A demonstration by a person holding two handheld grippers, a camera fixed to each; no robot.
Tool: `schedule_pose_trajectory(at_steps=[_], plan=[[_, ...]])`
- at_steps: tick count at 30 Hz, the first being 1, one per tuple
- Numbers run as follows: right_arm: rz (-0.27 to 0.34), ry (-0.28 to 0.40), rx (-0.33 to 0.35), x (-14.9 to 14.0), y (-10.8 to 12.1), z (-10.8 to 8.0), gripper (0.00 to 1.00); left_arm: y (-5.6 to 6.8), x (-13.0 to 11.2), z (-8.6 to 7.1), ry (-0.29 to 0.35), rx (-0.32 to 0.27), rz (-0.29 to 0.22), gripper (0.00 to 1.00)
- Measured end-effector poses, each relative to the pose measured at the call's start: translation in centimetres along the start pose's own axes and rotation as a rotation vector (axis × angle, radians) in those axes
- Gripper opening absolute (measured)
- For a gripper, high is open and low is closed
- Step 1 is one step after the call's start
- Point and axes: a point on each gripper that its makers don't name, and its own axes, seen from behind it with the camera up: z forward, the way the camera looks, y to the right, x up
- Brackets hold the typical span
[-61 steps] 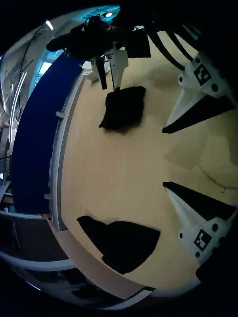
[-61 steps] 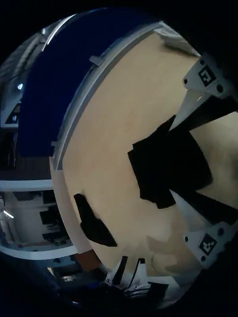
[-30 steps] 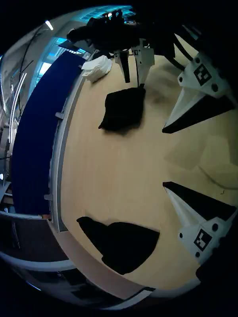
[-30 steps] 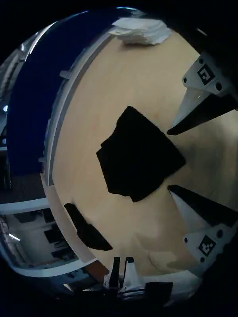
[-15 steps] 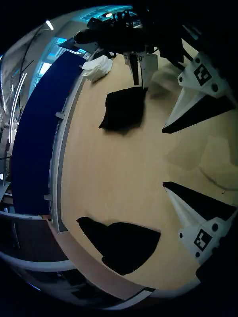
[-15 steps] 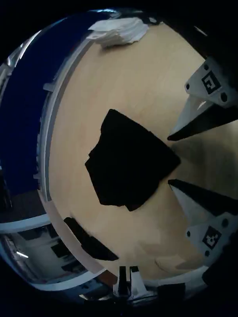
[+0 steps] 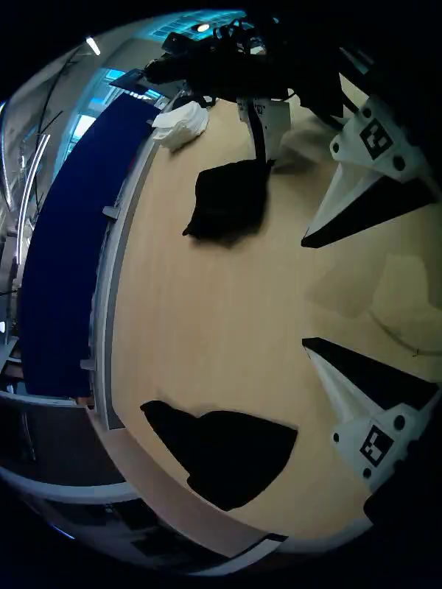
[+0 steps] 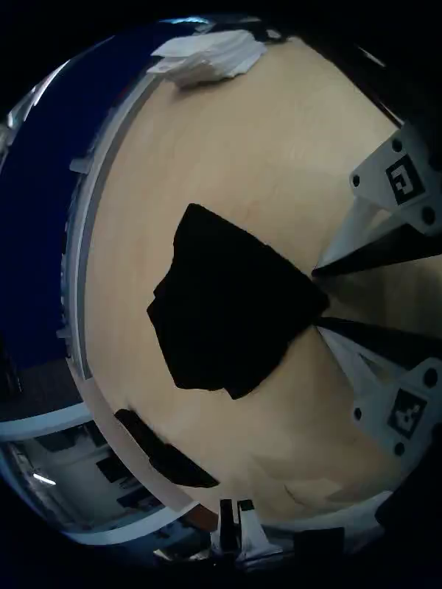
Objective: Fold towel
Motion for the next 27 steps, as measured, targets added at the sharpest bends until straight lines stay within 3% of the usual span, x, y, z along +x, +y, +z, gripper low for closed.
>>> schedule_pose_trajectory(at_steps=[3,6,11,15,27], plan=[[0.007,0.002,0.000,0.07,0.06,0.06,0.41,0.03,-0.03,0.02,0.000,-0.001,0.000,0.90],[0.012,0.005,-0.005,0.26,0.12,0.07,0.28,0.00,-0.02,-0.02,-0.001,0.000,0.002,0.90],[0.017,0.003,-0.002,0.10,0.22,-0.03,0.25,-0.12,-0.02,-0.14,-0.001,0.002,0.002,0.90],[0.025,0.003,0.001,-0.01,0.29,-0.07,0.13,-0.25,-0.15,-0.11,-0.001,0.004,0.000,0.90],[0.031,0.015,0.007,0.40,0.32,-0.39,0.03,0.02,0.10,-0.27,0.001,0.001,0.005,0.90]])
